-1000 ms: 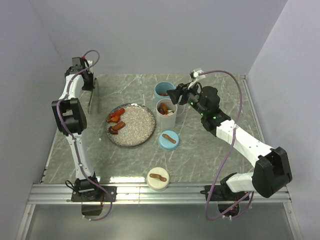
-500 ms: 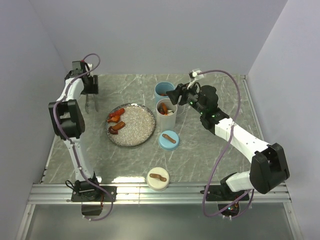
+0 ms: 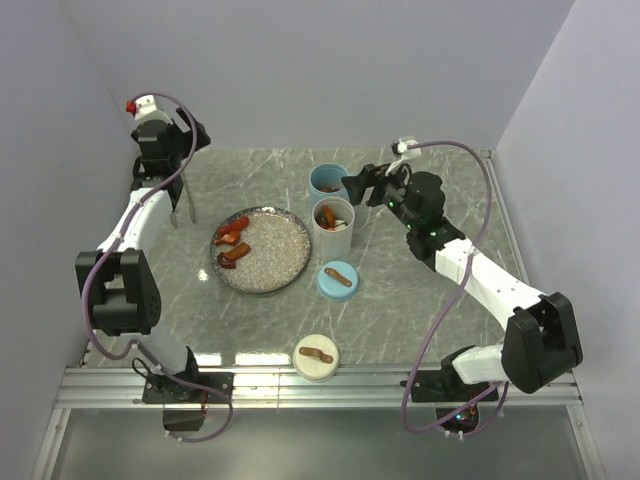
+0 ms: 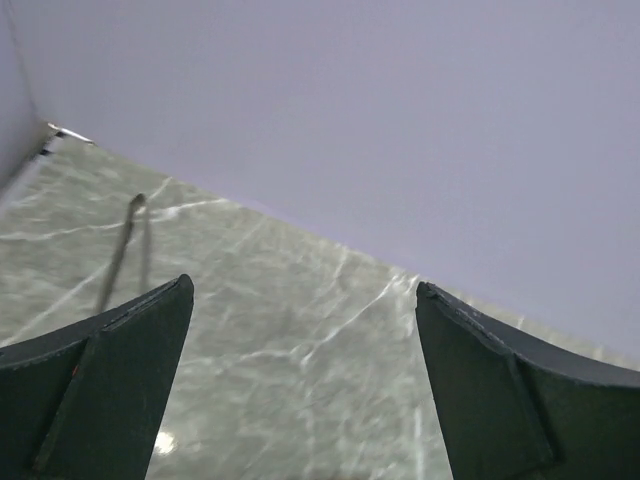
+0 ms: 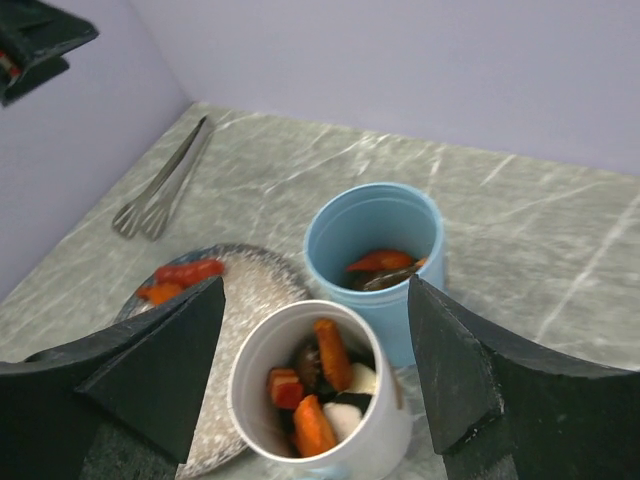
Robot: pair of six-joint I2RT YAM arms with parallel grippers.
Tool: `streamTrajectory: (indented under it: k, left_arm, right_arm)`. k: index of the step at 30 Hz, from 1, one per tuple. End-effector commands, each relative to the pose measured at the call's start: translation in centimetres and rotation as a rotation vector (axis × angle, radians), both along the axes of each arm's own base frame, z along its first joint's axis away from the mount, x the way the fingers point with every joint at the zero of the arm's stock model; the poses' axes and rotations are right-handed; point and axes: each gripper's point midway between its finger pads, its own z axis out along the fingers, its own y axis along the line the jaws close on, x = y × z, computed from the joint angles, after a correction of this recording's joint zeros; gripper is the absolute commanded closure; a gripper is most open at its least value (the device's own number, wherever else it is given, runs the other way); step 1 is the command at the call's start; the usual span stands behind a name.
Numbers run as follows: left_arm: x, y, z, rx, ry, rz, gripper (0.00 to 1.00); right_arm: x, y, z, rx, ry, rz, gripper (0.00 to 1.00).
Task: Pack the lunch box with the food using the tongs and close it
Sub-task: Grab the clamp with the left arm
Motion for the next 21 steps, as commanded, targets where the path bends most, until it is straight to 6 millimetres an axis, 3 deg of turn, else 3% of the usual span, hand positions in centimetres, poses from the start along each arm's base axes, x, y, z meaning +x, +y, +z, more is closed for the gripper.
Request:
streamTrajectory:
  k: [1,2,3,8,11,12,13,14,15,16,19,21]
  left_arm:
    - [2.8,-0.8,2.8,-0.164,-0.152,-0.015,0.01]
    - [3.3,-1.2,3.3,-0.171,-0.141,-0.036,0.01]
    - [3.8,-1.5,5.6,-0.171,-0.174,-0.061,0.0]
    - [4.5,0.8,5.8,0.076,-0.185,0.006,0.01]
    - [4.2,2.3,2.3,0.095,-0.086,-0.015,0.01]
    - [4.6,2.8,2.5,0.086,-0.068,-0.004,0.01]
    - [5.3,3.9,0.2,0.079,-0.001,0.012,0.01]
    - [4.7,4.4,-3.1,0.064,0.145,0.021,0.01]
    - [5.4,4.9,-2.1,0.065,0.158,0.037,0.0]
    - [5.8,5.7,-5.9,0.073,0.27,0.041,0.01]
    - [5.1,6.9,-10.6,0.11,0.452,0.06,0.01]
    - [4.5,7.2,-12.6,0.124,0.518,0.071,0.01]
  right_arm:
    - [0.7,-2.3,3.4,0.044,-0.106,-0.087,0.19]
    - [0.9,-2.5,3.3,0.044,-0.105,-0.093,0.19]
    - [1.2,-2.8,3.4,0.045,-0.106,-0.102,0.19]
    - [2.1,-3.7,2.3,0.043,-0.083,-0.138,0.19]
    - [2.3,-4.3,2.1,0.051,-0.078,-0.15,0.19]
    - [2.2,-4.3,2.1,0.056,-0.077,-0.145,0.19]
    - [2.3,-4.4,2.2,0.06,-0.082,-0.143,0.19]
    - [2.3,-4.3,2.2,0.064,-0.08,-0.14,0.19]
    - [2.3,-4.3,2.2,0.065,-0.079,-0.133,0.19]
    - [2.3,-4.1,2.2,0.064,-0.078,-0.128,0.19]
    - [2.5,-4.3,2.1,0.066,-0.077,-0.13,0.19]
    - [2.5,-4.3,2.1,0.074,-0.074,-0.129,0.19]
